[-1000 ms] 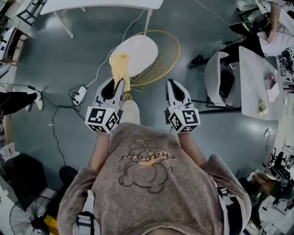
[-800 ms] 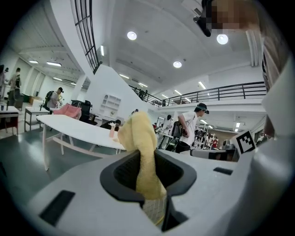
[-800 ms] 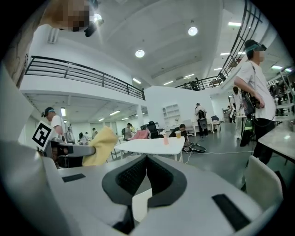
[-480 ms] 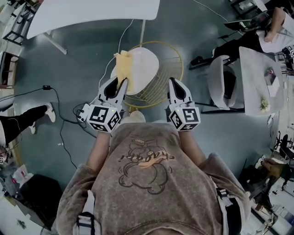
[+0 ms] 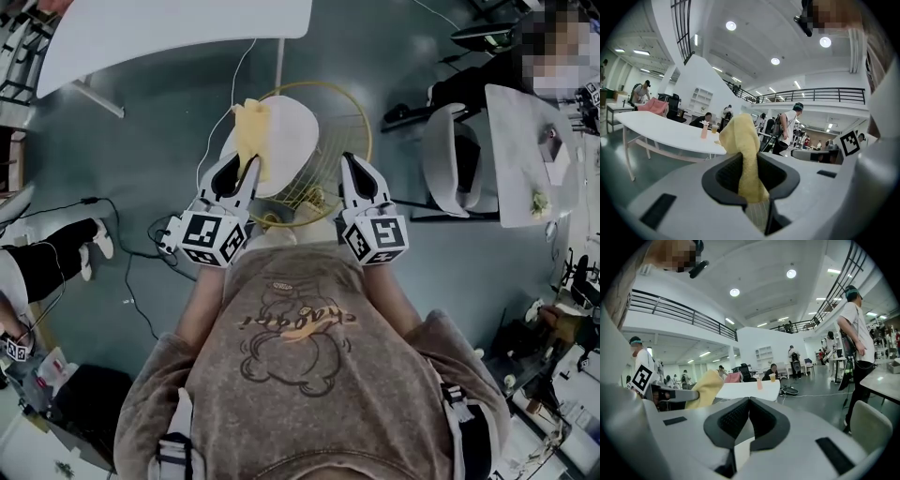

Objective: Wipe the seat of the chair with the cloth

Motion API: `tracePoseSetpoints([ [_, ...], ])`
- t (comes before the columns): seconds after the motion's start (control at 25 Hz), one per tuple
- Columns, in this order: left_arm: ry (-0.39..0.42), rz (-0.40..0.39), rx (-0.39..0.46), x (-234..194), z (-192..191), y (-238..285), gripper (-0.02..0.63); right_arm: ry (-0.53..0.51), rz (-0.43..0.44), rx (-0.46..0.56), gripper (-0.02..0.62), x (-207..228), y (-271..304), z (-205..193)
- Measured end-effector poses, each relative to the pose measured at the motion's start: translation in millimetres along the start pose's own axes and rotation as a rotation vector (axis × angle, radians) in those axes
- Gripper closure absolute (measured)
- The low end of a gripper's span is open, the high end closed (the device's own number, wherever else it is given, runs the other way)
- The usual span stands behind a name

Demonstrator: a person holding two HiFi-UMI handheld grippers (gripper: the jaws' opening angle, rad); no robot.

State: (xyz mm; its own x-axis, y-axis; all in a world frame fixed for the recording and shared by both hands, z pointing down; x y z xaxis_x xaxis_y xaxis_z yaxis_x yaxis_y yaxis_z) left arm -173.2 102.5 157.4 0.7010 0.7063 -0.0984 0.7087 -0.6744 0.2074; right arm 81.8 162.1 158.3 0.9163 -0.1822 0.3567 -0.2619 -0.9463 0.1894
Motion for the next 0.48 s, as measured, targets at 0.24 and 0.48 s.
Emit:
tracePoseSetpoints([
  [0.24,0.011,0.014,-0.001,-3.9,5.1,21.7,0.514,0.007,0.022,0.000,0.572,17.0,22.6,5.8],
  [0.48,0.026,0.019,-0.013,-9.1,8.4,47.8,0.514,0.007,0.040,0.008,0.572,40.1,46.9,14.7],
])
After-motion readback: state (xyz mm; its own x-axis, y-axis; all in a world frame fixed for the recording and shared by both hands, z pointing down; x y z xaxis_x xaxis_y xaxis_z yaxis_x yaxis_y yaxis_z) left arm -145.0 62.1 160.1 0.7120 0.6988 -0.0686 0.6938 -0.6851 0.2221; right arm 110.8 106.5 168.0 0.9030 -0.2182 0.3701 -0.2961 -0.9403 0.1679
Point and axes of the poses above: the fingertips, and each gripper's own axes: y forward along the fingers, x to its right, z out of its top, the point moved 9 cm from there along -y, backward along the fingers, and after that the axes turned 10 degrees about y, right-handed, at the moved point
